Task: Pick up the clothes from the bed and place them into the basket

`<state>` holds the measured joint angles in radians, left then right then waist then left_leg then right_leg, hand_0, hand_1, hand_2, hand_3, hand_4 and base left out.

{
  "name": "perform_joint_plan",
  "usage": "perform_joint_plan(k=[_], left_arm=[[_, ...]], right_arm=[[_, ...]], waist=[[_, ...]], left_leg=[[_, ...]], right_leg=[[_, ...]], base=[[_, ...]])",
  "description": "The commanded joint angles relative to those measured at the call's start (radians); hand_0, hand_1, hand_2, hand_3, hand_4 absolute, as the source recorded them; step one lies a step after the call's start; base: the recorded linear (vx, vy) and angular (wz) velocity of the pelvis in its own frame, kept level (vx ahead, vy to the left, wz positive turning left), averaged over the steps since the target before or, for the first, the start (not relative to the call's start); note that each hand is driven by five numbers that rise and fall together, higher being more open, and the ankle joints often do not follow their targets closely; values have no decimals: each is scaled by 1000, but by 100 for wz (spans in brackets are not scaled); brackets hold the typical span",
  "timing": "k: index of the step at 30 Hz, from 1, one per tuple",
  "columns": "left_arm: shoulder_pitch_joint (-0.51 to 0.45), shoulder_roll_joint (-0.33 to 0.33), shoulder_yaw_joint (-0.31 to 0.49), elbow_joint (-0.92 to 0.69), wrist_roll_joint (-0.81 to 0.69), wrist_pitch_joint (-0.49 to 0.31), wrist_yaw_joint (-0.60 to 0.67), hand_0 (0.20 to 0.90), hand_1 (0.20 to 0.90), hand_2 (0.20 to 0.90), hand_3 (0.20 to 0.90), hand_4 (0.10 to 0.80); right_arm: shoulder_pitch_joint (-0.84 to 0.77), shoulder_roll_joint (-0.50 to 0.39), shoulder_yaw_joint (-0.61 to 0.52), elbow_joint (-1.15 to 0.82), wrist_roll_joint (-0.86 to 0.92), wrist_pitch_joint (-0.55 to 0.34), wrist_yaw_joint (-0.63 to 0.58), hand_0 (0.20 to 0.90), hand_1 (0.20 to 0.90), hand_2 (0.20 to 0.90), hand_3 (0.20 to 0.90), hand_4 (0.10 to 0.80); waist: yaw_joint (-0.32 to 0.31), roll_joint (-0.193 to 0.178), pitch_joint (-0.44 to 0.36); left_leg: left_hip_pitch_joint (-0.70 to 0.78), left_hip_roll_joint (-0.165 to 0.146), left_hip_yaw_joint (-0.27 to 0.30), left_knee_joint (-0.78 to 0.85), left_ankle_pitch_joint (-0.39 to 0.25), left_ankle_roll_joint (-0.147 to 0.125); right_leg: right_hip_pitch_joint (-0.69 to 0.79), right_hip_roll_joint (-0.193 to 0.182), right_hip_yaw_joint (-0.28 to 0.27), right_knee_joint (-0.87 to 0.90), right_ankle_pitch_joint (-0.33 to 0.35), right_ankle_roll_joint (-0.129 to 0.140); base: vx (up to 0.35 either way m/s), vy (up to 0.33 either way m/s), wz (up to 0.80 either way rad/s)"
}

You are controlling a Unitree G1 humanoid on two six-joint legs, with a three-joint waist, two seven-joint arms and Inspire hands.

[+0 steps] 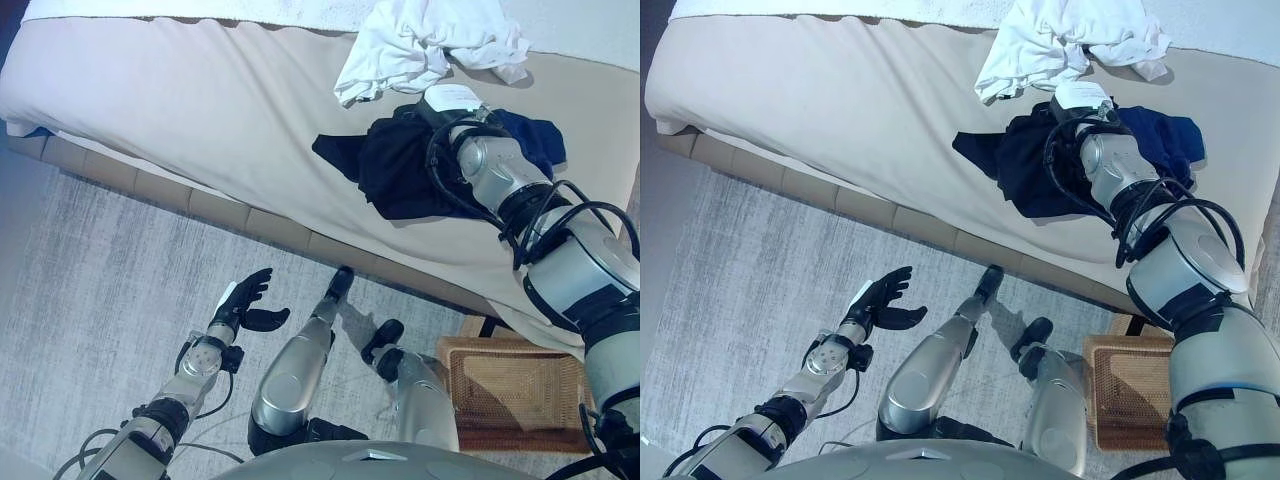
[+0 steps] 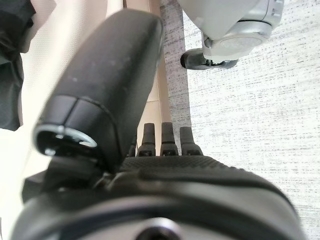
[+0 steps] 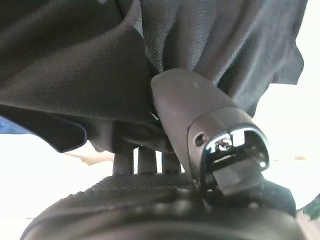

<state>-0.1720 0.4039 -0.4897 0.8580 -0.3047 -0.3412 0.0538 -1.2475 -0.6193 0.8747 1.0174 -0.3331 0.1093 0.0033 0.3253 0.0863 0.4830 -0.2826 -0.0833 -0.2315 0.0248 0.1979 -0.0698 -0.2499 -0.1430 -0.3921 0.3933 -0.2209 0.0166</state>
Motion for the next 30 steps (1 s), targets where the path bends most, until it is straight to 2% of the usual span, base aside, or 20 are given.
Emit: perform_joint_plan(k=[1, 8, 14, 23, 30], left_arm=[[64, 3, 15, 26, 8, -23, 14, 900, 900, 900, 900, 800], [97, -30, 47, 112, 21, -2, 29, 900, 900, 900, 900, 800], [130, -42, 78, 159, 49, 20, 42, 900, 900, 900, 900, 800], [151, -44, 100, 230, 74, 24, 26, 900, 900, 900, 900, 800], [145, -49, 113, 275, 80, 31, 19, 900, 900, 900, 900, 800]], right_arm=[[-128, -62, 10, -22, 52, -27, -113, 300, 300, 300, 200, 100], [-113, -76, -102, -99, 266, -56, -113, 300, 300, 300, 200, 100], [-140, -116, -140, -163, 338, -45, -93, 300, 300, 300, 200, 100], [-237, -165, -156, -194, 545, 14, -71, 300, 300, 300, 200, 100], [-287, -157, -203, -159, 753, 2, -90, 300, 300, 300, 200, 100]], waist=[[-7, -39, -96], [-44, -89, -195], [-75, -130, -285], [-103, -161, -386], [-109, -178, -423]], left_leg=[[93, -47, 34, 19, -127, 99], [183, -26, 59, -7, -146, 95], [242, -19, 78, -33, -152, 96], [310, -11, 97, -71, -155, 94], [331, -8, 97, -92, -150, 90]], right_leg=[[112, 16, 27, -227, 204, 19], [201, 37, 62, -281, 214, 20], [253, 56, 100, -321, 224, 20], [302, 73, 129, -344, 229, 21], [316, 81, 133, -352, 231, 19]], base=[[89, 17, -3], [104, 15, -8], [130, -8, -16], [78, -20, -9], [15, -15, -6]])
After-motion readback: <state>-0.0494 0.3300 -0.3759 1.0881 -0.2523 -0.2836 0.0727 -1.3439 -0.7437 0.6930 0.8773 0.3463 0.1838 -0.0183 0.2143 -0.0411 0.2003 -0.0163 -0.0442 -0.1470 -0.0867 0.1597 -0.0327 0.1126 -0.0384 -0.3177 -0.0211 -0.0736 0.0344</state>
